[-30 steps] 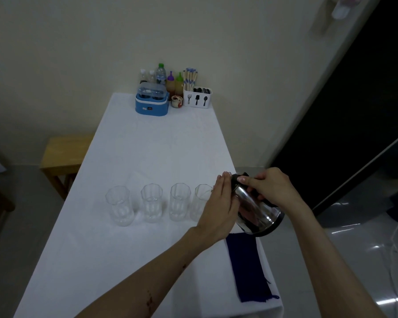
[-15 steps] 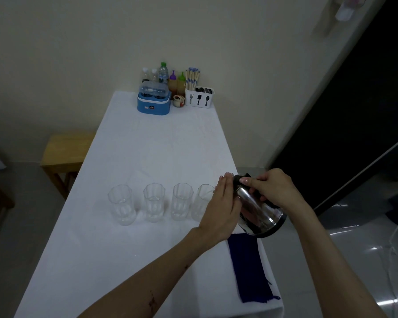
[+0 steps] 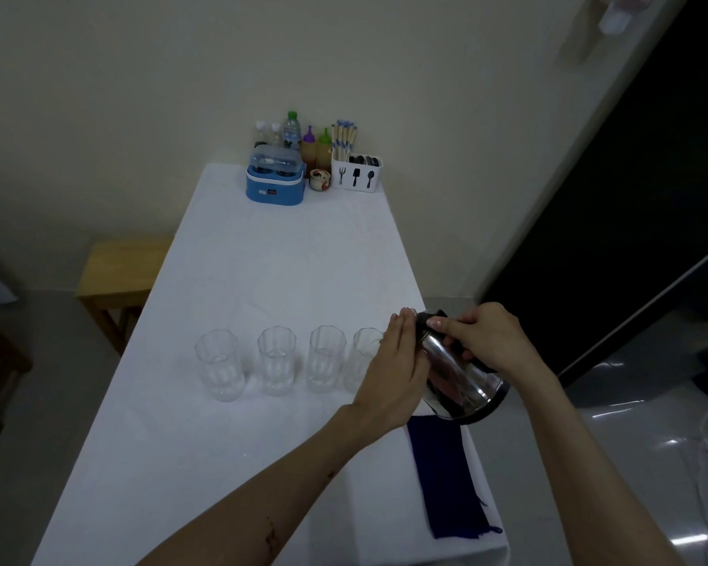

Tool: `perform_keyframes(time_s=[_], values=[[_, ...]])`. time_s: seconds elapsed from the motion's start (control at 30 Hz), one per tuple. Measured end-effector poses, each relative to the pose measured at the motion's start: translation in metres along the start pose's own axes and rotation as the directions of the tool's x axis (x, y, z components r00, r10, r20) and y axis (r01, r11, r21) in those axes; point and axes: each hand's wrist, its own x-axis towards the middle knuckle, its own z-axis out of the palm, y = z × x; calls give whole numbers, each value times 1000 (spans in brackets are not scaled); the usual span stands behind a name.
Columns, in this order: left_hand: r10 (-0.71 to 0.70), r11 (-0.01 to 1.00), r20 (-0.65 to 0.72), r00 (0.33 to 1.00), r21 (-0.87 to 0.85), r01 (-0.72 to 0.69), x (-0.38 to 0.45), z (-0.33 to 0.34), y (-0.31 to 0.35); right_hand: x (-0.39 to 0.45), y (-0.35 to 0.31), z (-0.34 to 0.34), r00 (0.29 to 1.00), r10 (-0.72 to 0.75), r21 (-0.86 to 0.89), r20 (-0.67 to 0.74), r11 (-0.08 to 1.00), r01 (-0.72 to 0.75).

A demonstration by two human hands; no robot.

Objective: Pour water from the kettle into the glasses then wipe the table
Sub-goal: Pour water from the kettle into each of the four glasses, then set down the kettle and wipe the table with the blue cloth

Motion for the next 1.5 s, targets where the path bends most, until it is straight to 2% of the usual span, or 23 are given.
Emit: perform_keyframes(time_s=[0.17,0.4,0.6,0.73,0.9,0.97,1.17,1.3,1.5], values=[[2,1000,25,1000,16,-2,1,2,-4,0,17,3,999,41,24,-20,999,-40],[120,981,116,986,138,-135,7,15,-8,-6,66,9,986,165,337,-25,930,-147],[172,936,227,959,266,-231,25,40,-15,-8,112,19,936,351,678,-30,695,-239],[196,907,316,928,301,-294,46,55,-21,10,140,32,877,477,782,-57,567,-257],[180,871,364,914,373,-319,78,75,-35,37,166,62,808,586,889,-62,401,-222],[152,865,383,911,394,-310,88,81,-42,50,174,76,793,606,916,-56,347,-200],[6,863,397,918,462,-206,108,95,-67,84,188,109,775,631,936,-42,296,-190],[5,867,391,920,457,-199,110,102,-81,90,195,119,788,615,954,-40,259,-154],[51,895,344,938,401,-196,106,109,-95,89,199,124,810,586,949,-22,266,-167]])
